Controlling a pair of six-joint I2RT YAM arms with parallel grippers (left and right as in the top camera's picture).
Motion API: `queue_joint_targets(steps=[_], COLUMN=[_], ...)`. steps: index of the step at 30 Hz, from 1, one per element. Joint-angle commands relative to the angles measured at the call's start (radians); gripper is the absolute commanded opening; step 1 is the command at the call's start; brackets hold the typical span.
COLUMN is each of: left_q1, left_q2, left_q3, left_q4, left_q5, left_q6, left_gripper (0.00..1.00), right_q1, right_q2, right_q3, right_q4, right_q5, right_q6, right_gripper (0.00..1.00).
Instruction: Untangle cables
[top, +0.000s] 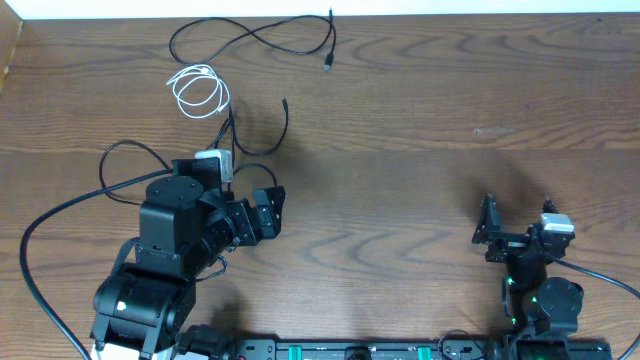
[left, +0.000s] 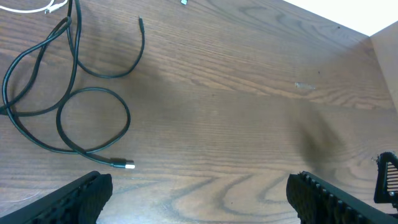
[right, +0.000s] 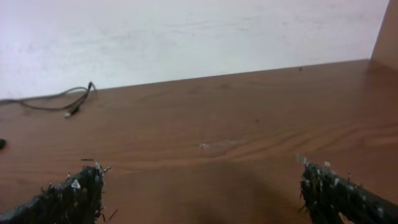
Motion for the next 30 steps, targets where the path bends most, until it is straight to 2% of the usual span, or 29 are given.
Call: queue_joint_targets(steps=[1,30], left_q1=[0.001,0.001], left_q2=[-0.002,-0.002], left_q3=[0.018,0.018], left_q4=[0.001,0.001], left_q5=[0.012,0.012], left_q6=[-0.005,-0.005], left_gripper=[0.95,0.95], right_q1=[-0.005,0.054], right_q2=[-0.012,-0.012], right_q3=[-0.001,-0.002], right_q4=[-0.011,-0.011], right_q5=[-0.010,-0.013], right_q6=[-0.105,-0.095], right_gripper=[0.99,0.99])
